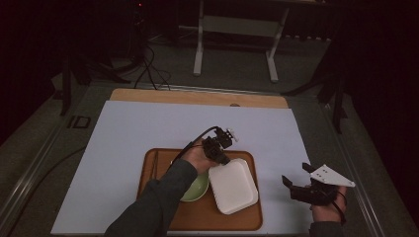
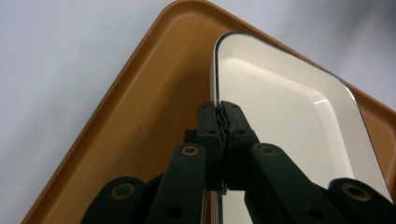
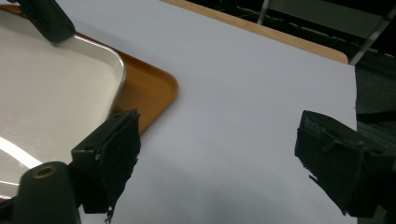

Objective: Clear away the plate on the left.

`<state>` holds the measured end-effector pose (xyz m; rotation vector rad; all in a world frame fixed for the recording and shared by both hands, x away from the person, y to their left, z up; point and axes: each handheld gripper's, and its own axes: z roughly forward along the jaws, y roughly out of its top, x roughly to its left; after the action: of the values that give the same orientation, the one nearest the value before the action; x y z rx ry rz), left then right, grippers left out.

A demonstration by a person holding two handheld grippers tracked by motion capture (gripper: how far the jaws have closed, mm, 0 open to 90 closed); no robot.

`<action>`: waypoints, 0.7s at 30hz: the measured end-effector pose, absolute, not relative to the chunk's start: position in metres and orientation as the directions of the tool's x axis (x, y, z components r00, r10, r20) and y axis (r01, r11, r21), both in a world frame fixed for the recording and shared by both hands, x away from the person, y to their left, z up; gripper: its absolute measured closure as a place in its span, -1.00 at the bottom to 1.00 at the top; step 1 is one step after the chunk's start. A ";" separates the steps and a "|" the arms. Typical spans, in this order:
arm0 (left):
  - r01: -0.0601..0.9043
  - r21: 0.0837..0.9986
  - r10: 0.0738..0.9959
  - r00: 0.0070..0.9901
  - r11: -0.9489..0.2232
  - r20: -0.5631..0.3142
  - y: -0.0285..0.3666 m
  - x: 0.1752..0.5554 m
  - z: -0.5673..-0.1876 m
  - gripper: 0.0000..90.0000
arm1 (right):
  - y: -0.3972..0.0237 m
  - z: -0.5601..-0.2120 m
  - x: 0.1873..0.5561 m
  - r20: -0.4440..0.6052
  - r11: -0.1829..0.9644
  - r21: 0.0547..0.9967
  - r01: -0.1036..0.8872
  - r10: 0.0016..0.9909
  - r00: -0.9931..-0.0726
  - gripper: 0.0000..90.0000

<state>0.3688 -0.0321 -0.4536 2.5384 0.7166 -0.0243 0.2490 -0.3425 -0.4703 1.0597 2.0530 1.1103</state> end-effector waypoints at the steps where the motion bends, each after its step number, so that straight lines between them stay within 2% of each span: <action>1: 0.496 0.459 0.489 0.861 -0.738 -0.144 -0.034 0.369 -0.455 0.96 | -0.343 -0.470 0.249 -0.109 0.341 0.863 0.371 0.845 -0.524 -0.69; 12: 0.540 0.438 0.537 0.831 -0.719 -0.143 -0.045 0.375 -0.475 0.82 | -0.343 -0.470 0.249 -0.107 0.341 0.863 0.373 0.844 -0.525 -0.69; 18: 0.485 0.369 0.481 0.870 -0.793 -0.108 -0.058 0.365 -0.491 0.80 | -0.343 -0.470 0.249 -0.108 0.340 0.864 0.371 0.845 -0.524 -0.69; 21: 0.493 0.372 0.491 0.864 -0.786 -0.110 -0.058 0.365 -0.493 0.78 | -0.344 -0.470 0.249 -0.107 0.340 0.864 0.372 0.845 -0.523 -0.69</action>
<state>0.3648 -0.0583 -0.4927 2.6449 0.7285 -0.0098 0.2486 -0.3435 -0.4702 1.0610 2.0525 1.1117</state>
